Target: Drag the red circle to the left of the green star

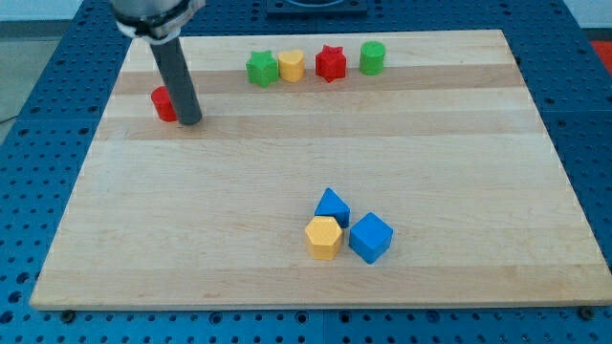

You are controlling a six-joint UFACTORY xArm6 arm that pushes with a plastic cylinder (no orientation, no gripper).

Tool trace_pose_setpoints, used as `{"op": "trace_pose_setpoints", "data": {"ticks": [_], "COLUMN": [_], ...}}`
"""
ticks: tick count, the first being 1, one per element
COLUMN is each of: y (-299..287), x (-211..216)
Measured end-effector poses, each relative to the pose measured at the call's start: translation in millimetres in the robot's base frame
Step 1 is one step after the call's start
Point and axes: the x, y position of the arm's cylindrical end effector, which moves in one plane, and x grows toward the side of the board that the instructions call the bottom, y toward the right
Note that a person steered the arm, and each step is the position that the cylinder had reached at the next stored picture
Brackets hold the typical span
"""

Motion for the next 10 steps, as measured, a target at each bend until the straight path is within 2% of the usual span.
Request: {"op": "trace_pose_setpoints", "data": {"ticks": [1,3,5,6,7,9,10], "y": [-40.1,-57.4,-81.4,-26.1,16.3,16.0,26.1], "x": [16.5,-97.6,-36.8,-46.5,-75.4,-65.4,-78.3]}}
